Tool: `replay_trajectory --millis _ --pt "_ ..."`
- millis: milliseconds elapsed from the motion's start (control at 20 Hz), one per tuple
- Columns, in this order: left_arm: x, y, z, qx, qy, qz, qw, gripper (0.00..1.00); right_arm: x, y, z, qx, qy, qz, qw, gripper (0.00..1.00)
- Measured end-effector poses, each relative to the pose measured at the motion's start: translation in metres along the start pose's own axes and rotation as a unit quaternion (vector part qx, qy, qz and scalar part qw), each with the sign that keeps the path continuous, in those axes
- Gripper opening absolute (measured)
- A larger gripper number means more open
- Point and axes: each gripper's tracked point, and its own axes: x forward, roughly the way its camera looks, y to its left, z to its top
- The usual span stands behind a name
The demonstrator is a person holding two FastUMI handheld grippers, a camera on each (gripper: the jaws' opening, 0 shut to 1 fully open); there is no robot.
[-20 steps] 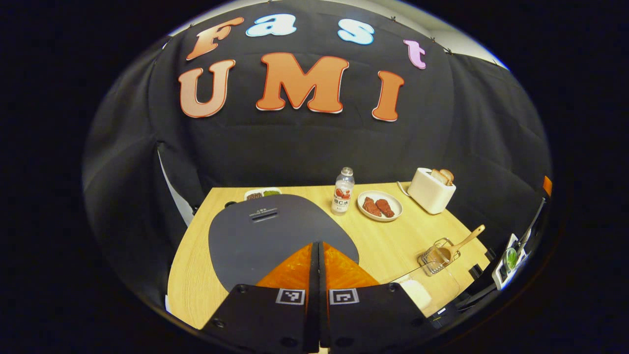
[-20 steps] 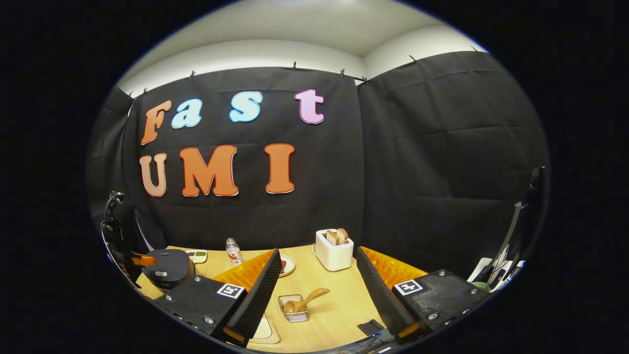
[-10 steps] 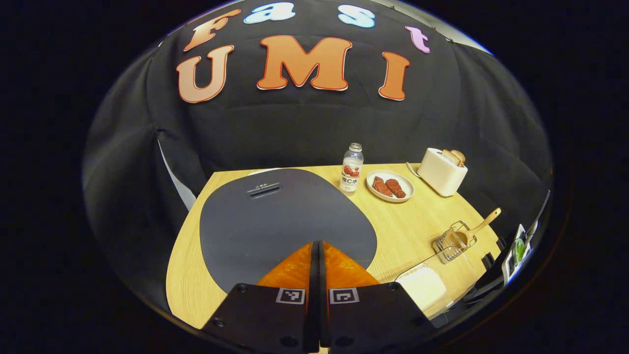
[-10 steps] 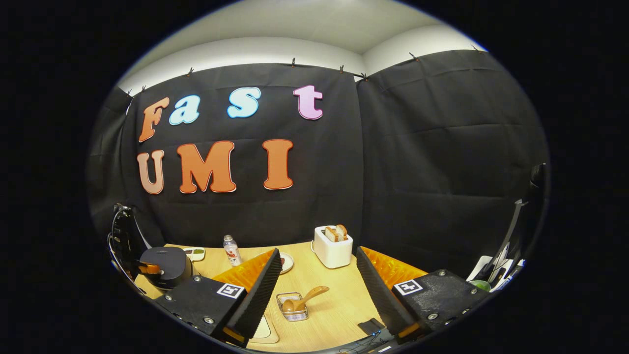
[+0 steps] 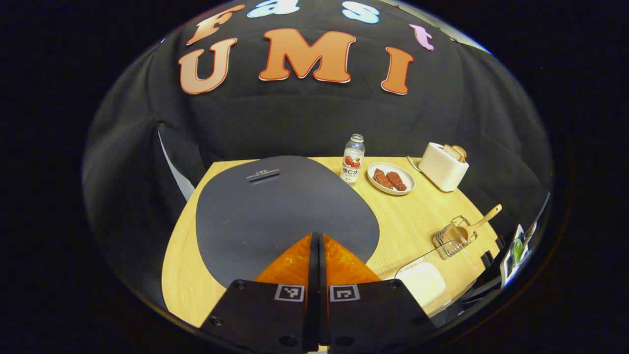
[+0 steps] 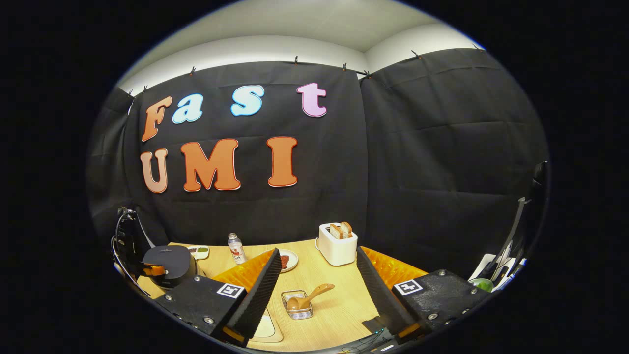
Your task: Close the left gripper, press the button to open the rice cooker; take a wooden spoon from the chopstick holder with the right hand, scoop a spoonful of rice and pour it into the rice cooker, then put the wooden spoon back into the chopstick holder.
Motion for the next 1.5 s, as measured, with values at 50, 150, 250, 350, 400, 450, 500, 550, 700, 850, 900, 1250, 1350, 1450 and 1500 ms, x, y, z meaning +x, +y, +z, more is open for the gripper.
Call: replay_trajectory --millis 50,150,250,350,400,450,500,550,700,850,900,1250,1350,1450,1500 --pt "-0.001 0.001 0.004 0.0 -0.013 0.005 1.0 0.05 -0.002 -0.001 0.001 -0.001 -0.003 0.0 1.0 0.95" --pt "-0.004 0.001 0.009 0.005 -0.018 0.011 1.0 0.05 -0.003 -0.004 0.002 -0.007 -0.005 -0.002 1.0 0.95" --pt "-0.015 -0.001 0.02 0.001 -0.031 0.018 0.999 0.0 -0.007 -0.009 0.007 -0.007 -0.011 -0.005 1.0 0.95" --pt "-0.036 -0.001 0.054 0.003 -0.078 0.023 0.997 0.04 -0.01 -0.011 0.009 -0.003 -0.015 -0.004 1.0 0.95" --pt "-0.05 0.0 0.074 0.005 -0.102 0.027 0.994 0.05 -0.011 -0.012 0.008 -0.003 -0.017 -0.004 1.0 0.95" --pt "-0.065 0.003 0.093 0.007 -0.129 0.033 0.991 0.04 -0.012 -0.014 0.009 -0.002 -0.018 -0.004 1.0 0.95" --pt "-0.084 0.007 0.112 0.007 -0.154 0.038 0.987 0.04 -0.012 -0.013 0.01 -0.002 -0.02 -0.003 1.0 0.95" --pt "-0.103 0.008 0.127 0.003 -0.173 0.037 0.984 0.04 -0.014 -0.013 0.011 -0.002 -0.022 -0.001 1.0 0.95" --pt "-0.152 0.02 0.158 -0.011 -0.233 0.047 0.971 0.04 -0.014 -0.01 0.017 -0.003 -0.034 0.005 0.999 0.95" --pt "-0.194 0.038 0.171 -0.012 -0.267 0.074 0.961 0.05 -0.01 -0.003 0.02 0.006 -0.047 0.022 0.999 0.95" --pt "-0.204 0.045 0.171 -0.013 -0.271 0.084 0.959 0.05 -0.008 0.0 0.021 0.012 -0.052 0.028 0.998 0.95" --pt "-0.253 0.09 0.166 -0.03 -0.307 0.162 0.937 0.05 0.03 -0.008 -0.004 0.05 -0.058 0.03 0.997 0.95" --pt "-0.263 0.103 0.16 -0.038 -0.303 0.186 0.934 0.22 0.047 -0.012 -0.02 0.063 -0.049 0.029 0.996 0.95" --pt "-0.275 0.107 0.16 -0.046 -0.313 0.196 0.928 0.37 0.065 -0.014 -0.04 0.077 -0.033 0.032 0.996 0.95" --pt "-0.279 0.107 0.158 -0.052 -0.318 0.198 0.926 0.36 0.075 -0.015 -0.05 0.08 -0.028 0.034 0.996 0.95"
